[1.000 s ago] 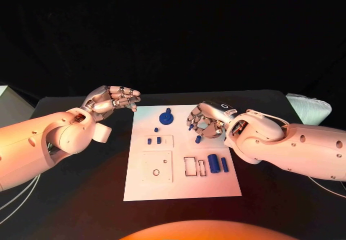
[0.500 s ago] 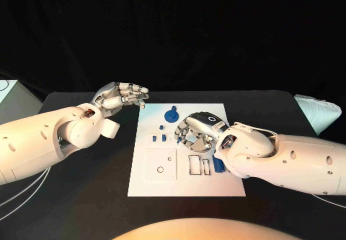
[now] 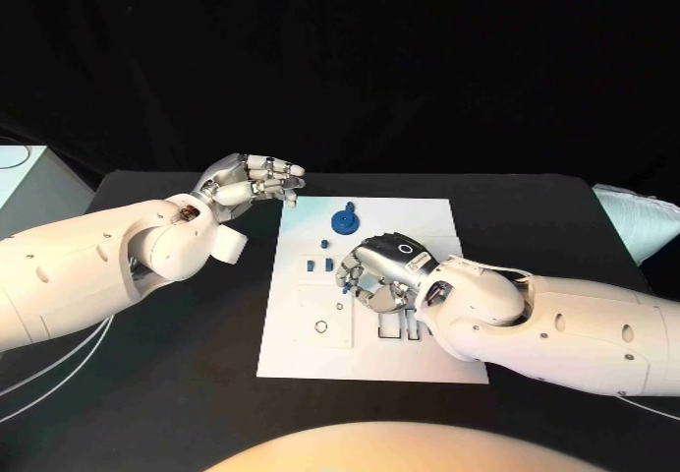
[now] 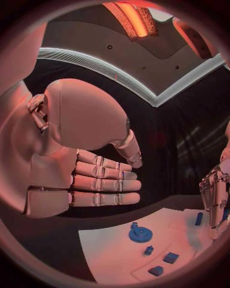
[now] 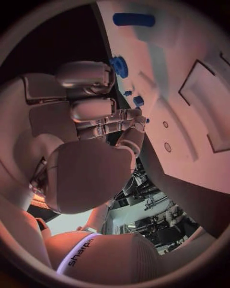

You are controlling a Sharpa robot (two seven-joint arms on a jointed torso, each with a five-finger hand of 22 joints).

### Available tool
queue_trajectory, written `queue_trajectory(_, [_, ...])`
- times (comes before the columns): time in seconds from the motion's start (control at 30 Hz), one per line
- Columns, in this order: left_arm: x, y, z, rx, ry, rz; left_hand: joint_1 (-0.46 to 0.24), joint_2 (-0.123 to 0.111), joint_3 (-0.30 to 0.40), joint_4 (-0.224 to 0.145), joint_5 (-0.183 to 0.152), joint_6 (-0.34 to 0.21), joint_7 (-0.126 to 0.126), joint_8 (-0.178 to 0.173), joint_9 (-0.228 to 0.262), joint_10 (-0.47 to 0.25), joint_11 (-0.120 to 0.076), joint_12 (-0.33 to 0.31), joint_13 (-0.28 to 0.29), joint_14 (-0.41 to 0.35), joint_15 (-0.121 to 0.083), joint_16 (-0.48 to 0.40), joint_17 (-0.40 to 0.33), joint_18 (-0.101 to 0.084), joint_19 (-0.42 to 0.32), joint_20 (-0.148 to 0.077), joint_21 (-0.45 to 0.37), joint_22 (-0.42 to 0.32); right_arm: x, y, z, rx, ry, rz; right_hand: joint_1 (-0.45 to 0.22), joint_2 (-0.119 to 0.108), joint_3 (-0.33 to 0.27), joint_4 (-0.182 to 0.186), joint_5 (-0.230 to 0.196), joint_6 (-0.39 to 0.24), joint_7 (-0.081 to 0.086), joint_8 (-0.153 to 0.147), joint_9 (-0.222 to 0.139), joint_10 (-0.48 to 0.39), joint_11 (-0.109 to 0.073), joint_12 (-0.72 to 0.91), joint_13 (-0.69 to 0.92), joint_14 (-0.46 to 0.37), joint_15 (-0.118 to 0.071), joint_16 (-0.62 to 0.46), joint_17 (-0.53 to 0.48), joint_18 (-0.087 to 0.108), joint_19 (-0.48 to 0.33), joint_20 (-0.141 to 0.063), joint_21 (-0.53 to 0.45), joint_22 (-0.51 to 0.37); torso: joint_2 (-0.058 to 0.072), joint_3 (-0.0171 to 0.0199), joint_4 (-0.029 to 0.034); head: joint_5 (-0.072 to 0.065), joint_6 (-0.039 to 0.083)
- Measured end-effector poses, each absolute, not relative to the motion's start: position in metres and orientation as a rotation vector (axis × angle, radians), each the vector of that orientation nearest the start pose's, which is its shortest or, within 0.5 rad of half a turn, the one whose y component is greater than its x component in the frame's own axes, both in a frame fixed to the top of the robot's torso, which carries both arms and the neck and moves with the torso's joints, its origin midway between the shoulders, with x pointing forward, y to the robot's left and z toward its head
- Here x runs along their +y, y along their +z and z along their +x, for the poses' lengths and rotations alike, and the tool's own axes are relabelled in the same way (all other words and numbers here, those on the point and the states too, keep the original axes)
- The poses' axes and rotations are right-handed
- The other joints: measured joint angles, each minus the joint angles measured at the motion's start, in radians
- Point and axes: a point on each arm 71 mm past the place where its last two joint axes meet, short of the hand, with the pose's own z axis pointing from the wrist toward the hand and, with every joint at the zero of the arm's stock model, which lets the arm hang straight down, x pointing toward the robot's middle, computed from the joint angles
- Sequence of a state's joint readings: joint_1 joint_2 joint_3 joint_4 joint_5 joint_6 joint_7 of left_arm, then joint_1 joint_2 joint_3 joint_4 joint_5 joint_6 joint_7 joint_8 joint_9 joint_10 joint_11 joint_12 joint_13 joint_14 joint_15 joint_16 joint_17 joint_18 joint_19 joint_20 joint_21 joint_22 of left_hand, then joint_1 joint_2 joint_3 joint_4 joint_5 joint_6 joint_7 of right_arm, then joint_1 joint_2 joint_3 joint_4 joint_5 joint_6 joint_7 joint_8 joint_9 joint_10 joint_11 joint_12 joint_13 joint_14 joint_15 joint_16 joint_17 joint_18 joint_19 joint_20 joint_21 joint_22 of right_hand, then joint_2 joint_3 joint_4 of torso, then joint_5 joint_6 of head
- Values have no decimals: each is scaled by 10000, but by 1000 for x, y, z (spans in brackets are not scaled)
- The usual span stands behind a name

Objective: Assemble the parts on the task board

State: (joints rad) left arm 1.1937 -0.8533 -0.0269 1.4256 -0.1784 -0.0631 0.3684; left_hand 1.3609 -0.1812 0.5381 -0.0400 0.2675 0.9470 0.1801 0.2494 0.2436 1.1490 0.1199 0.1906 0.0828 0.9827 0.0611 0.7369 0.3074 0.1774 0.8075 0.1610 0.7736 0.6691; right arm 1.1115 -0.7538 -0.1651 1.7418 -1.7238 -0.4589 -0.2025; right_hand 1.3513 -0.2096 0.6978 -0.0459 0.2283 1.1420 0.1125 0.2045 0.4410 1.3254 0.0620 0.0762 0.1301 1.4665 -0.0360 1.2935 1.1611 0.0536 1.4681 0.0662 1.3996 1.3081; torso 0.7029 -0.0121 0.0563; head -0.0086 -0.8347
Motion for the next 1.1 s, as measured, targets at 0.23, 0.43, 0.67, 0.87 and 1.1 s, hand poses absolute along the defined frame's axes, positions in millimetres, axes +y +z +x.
queue_trajectory(0.23, [228, -182, 500, 15717, -16167, -8981, 0, 0, 0, 0, 0, 0, 0, 0, 0, 0, 0, 0, -2, 0, 0, 0, 0, 1, 0, 0, 0, -1, -93, -240, 385, 16031, 8186, -4388, 1, -1, -12, -11, 41, -4, -2, 39, -1, 0, 0, -1, -2, 1, 1, 0, -19, 0, 0, 0, 0, -1, 3, 1, 5, 152, -174])
queue_trajectory(0.43, [229, -182, 500, 15729, -16140, -9003, 0, 0, 0, 0, 0, 0, 0, 0, -14, 0, 0, -49, -2, 0, 0, -35, 0, 1, 0, 0, 0, 8, -91, -244, 383, 16075, 8077, -4514, 1, -2, 6, 7, 41, -5, -4, 39, -4, 0, 0, -16, -4, 1, 2, 0, -18, -1, 0, 1, 0, -1, -1, 2, 8, 222, -262])
queue_trajectory(0.67, [230, -182, 500, 15730, -16113, -9022, 0, 0, 0, 0, 0, 0, 0, 0, -14, 0, -1, -48, -2, 0, 0, -38, 0, 1, 0, 0, 0, 8, -90, -246, 384, 16068, 7952, -4614, -25, -30, 17, 18, 40, -11, -10, 38, 1, 1, 0, -17, -6, 2, 3, 0, -18, 0, -1, 1, 0, -2, -10, -1, -3, 259, -333])
queue_trajectory(0.87, [230, -182, 500, 15733, -16100, -9034, 0, 0, 0, 0, 0, 0, 0, 0, -13, 0, -1, -49, -1, 0, 0, -37, 0, 0, 0, 0, 0, 7, -89, -247, 383, 16046, 7893, -4696, -36, -44, 17, 18, 38, -24, -22, 37, 8, 1, -1, -17, -3, 4, 4, 0, -18, -1, -1, 1, -1, -3, -12, 4, -4, 264, -321])
queue_trajectory(1.1, [232, -182, 500, 15733, -16079, -9049, 0, 0, 0, 0, 0, 0, 0, 0, -13, 0, -1, -49, -1, 0, 0, -37, 0, 1, 0, 0, 0, 6, -86, -248, 383, 16058, 7866, -4758, -48, -58, 17, 18, 36, -25, -24, 29, 8, 28, 24, -18, 13, 17, 17, 0, -29, 0, -1, 1, -1, -4, -8, -2, 2, 240, -314])
